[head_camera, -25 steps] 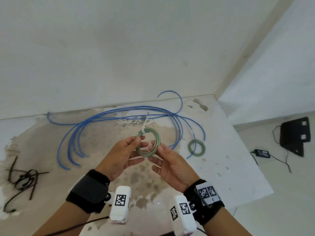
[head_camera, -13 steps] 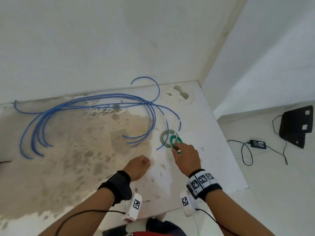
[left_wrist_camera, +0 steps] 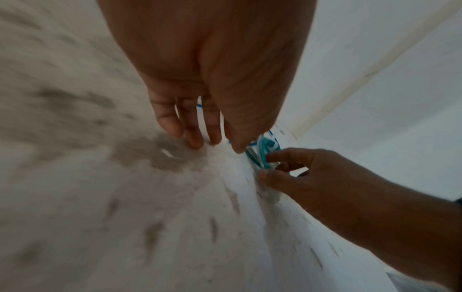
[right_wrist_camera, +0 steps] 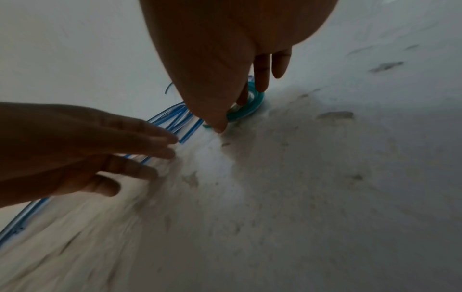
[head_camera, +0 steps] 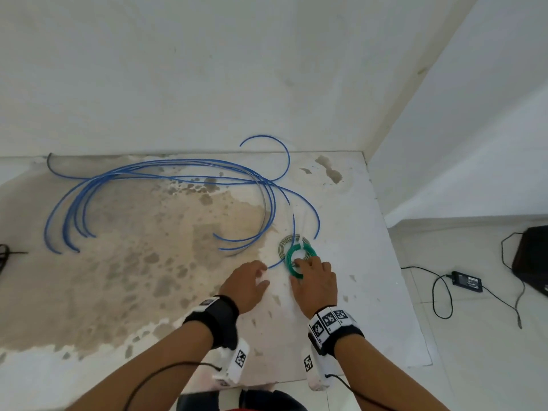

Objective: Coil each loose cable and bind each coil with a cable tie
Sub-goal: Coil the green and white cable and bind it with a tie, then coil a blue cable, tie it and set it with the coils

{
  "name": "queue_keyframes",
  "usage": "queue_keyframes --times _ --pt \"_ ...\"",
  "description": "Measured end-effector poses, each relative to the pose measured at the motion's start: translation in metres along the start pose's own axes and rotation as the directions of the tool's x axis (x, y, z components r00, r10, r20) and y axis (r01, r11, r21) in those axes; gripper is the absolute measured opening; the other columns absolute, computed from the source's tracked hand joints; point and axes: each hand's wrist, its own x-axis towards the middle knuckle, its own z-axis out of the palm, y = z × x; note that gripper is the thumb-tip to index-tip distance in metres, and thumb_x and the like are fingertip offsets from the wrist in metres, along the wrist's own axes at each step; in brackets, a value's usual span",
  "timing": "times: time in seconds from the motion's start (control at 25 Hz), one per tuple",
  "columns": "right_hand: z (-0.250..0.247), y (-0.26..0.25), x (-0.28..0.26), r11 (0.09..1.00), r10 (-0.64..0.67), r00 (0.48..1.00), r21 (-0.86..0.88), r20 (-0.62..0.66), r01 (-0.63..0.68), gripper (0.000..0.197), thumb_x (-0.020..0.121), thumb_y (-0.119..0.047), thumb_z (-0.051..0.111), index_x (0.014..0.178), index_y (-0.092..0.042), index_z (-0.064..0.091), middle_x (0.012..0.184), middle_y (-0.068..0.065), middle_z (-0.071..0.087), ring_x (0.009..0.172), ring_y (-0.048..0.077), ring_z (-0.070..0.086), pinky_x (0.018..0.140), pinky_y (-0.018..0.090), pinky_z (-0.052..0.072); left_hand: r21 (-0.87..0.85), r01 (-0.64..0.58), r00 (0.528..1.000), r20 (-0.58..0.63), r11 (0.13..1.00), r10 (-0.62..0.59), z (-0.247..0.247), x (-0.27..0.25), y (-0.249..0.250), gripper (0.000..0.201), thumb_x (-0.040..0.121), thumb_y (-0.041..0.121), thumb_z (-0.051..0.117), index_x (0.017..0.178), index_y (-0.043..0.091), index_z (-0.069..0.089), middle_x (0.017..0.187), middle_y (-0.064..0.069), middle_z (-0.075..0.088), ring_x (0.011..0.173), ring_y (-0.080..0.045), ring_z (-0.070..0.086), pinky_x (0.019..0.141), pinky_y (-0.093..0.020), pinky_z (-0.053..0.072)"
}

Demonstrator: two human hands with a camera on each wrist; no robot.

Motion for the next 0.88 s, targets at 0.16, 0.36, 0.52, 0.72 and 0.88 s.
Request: queue_keyframes --times 0.16,0.36,0.52,0.72,0.88 --pt "-0.009 0.008 -0.002 0.999 0.005 0.997 -0.051 0.078 -0.001 0.035 0.096 -0.040 0.059 0.128 -0.025 0.061 0.126 0.000 0.061 0.107 0.027 0.054 0.087 0.039 0.043 0.122 0.013 0.996 -0.084 0.992 -0.003 0.022 0.030 0.021 0.016 0.098 0.037 0.055 0.106 0.023 0.058 0.102 0.001 0.058 0.098 -0.024 0.059 0.083 -0.036 0.047" --pt "-0.015 0.042 -0.019 0.997 0.054 0.998 -0.052 0.045 -0.052 0.034 0.099 -0.040 0.054 0.130 -0.029 0.061 0.120 -0.003 0.064 0.103 0.023 0.056 0.088 0.037 0.043 0.035 0.146 0.968 -0.211 0.989 -0.135 0.009 0.036 0.009 0.013 0.100 0.032 0.047 0.091 0.023 0.049 0.085 0.003 0.055 0.080 -0.023 0.053 0.069 -0.032 0.038" --pt "-0.010 0.035 -0.016 1.000 -0.006 0.999 0.004 -0.049 0.007 0.026 0.093 -0.032 0.065 0.118 -0.025 0.070 0.104 -0.001 0.067 0.090 0.023 0.058 0.078 0.037 0.048 0.090 0.155 0.974 -0.179 0.984 -0.137 -0.007 0.028 -0.016 0.012 0.099 0.029 0.045 0.090 0.024 0.049 0.086 0.001 0.059 0.084 -0.026 0.056 0.069 -0.034 0.042" --pt "0.001 0.020 -0.011 0.994 -0.100 0.992 -0.047 -0.070 0.097 0.026 0.079 -0.037 0.078 0.101 -0.026 0.073 0.097 -0.002 0.066 0.080 0.022 0.058 0.066 0.035 0.050 0.106 0.137 0.982 -0.144 0.985 -0.121 -0.012 0.026 -0.021 0.012 0.100 0.027 0.045 0.094 0.020 0.053 0.090 -0.001 0.062 0.083 -0.023 0.056 0.072 -0.034 0.043" --pt "-0.001 0.027 -0.005 0.993 -0.049 0.996 -0.107 -0.076 0.041 0.011 0.080 -0.035 0.079 0.085 -0.027 0.073 0.092 -0.004 0.067 0.076 0.021 0.056 0.064 0.034 0.044 0.104 0.153 0.982 -0.128 0.983 -0.140 -0.013 0.026 -0.023 0.013 0.100 0.027 0.044 0.094 0.022 0.054 0.089 0.000 0.062 0.082 -0.022 0.056 0.073 -0.033 0.045"
